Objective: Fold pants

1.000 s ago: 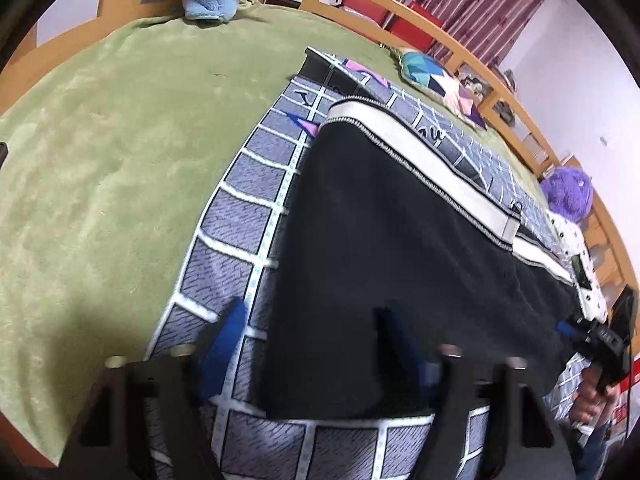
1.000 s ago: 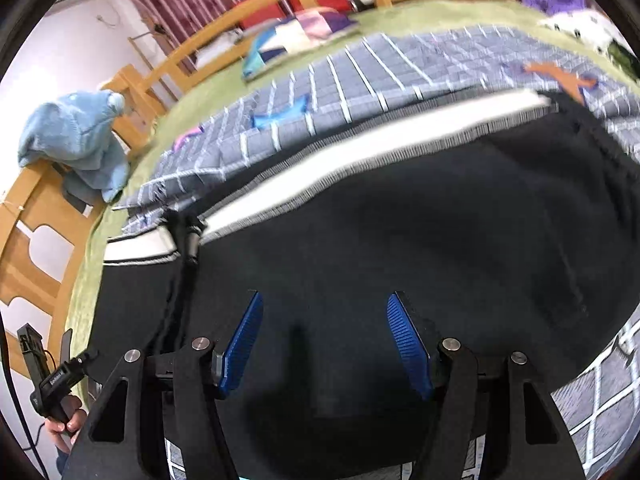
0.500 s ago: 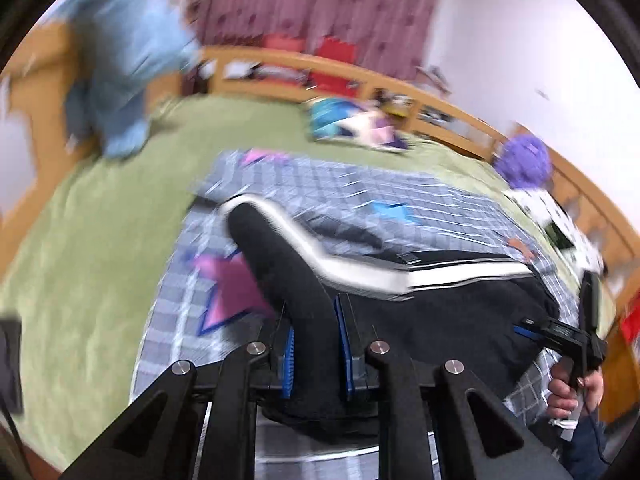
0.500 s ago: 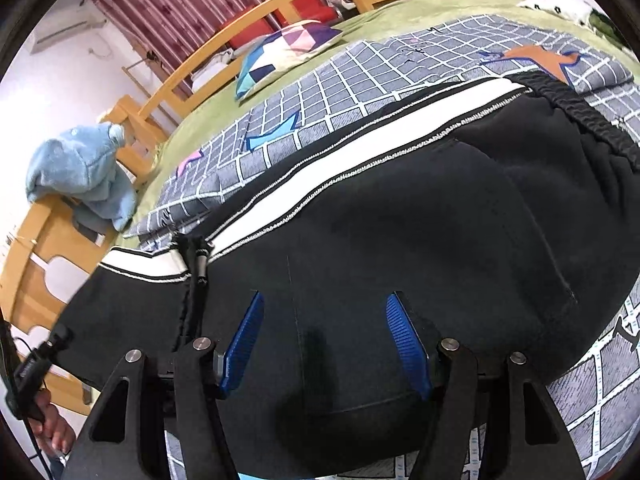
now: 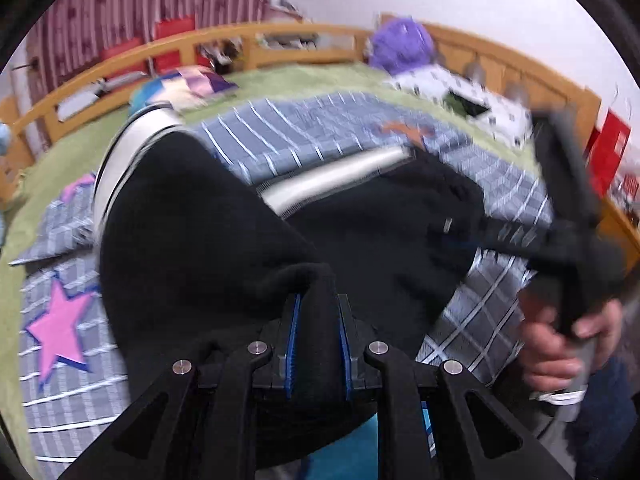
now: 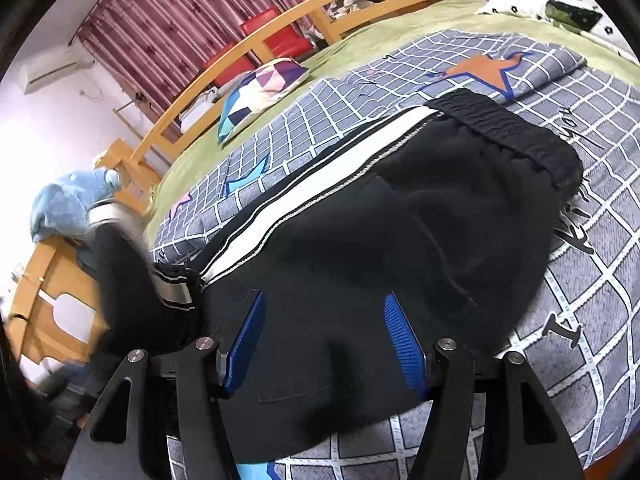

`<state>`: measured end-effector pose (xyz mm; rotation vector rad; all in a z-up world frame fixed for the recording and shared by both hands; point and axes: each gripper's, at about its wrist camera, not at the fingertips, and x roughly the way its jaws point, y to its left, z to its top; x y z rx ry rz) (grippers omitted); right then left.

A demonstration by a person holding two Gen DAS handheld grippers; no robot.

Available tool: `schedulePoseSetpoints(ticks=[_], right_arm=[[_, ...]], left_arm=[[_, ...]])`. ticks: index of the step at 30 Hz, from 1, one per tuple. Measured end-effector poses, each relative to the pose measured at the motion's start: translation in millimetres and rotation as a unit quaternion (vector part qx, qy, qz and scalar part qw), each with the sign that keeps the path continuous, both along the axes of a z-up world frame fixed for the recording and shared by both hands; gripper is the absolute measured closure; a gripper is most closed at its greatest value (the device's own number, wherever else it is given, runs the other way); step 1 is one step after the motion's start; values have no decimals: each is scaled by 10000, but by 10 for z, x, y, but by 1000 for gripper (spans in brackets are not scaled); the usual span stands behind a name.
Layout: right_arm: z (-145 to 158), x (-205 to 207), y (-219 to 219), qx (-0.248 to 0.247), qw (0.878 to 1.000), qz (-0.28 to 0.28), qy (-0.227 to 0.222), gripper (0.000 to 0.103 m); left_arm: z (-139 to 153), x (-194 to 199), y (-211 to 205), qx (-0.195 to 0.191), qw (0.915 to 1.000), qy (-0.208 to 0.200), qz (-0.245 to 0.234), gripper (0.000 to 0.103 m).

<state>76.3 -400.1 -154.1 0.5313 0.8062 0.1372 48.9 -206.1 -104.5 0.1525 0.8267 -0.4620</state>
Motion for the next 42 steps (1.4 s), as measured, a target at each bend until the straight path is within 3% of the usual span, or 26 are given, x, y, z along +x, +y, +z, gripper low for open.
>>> schedulePoseSetpoints(ticks=[3, 7, 10, 11, 12, 15, 18, 23, 25, 26, 27, 31, 36, 39, 42], right_arm=[[2, -18, -35, -50, 10000, -27, -43, 41], [-25, -5, -9, -80, 9999, 96, -57, 41], [-6, 36, 54, 164, 9992, 310, -181, 41], [9, 48, 91, 270, 9985, 408, -242, 41], [28, 73, 143, 399, 9972, 544, -311, 41], [82, 194, 383, 724, 9908, 1062, -412, 41], [95, 309, 667, 944, 9821, 1584, -392, 34], [-211, 684, 1196, 160, 9801, 1912, 505, 32], [-356, 793, 1348, 243, 9711, 2252, 752, 47], [-394, 837, 1425, 51, 9709, 2236, 850, 83], [-379, 856, 1455, -38, 9706, 2262, 828, 94], [280, 799, 1433, -348, 9668, 2532, -39, 94], [960, 820, 1071, -1032, 9630, 2446, -463, 94], [1167, 868, 620, -1398, 9636, 2220, -522, 94], [1127, 904, 67, -1823, 9635, 1932, -322, 94]], left_arm=[[-148, 24, -16, -161, 9997, 179, -74, 87], [33, -78, 226, -607, 9979, 167, -150, 83], [235, -219, 535, -1007, 9948, -102, -71, 64], [281, -241, 672, -1051, 9942, -193, 127, 49], [299, -222, 783, -1057, 9936, -247, 315, 43], [282, -206, 1149, -1139, 9902, -237, 771, 43], [139, -160, 1577, -1320, 9824, 136, 1313, 43], [-1, -215, 1992, -1379, 9736, 293, 1793, 43], [-47, -200, 2071, -1431, 9713, 378, 1860, 43], [-67, -197, 2081, -1429, 9704, 423, 1898, 43], [-73, -204, 2086, -1419, 9701, 449, 1918, 43], [-35, -208, 2005, -1241, 9749, 453, 1790, 43], [75, -135, 1703, -1103, 9815, 400, 1510, 43], [109, -35, 1432, -1076, 9853, 450, 1250, 43], [126, 79, 1085, -1000, 9892, 489, 951, 43]])
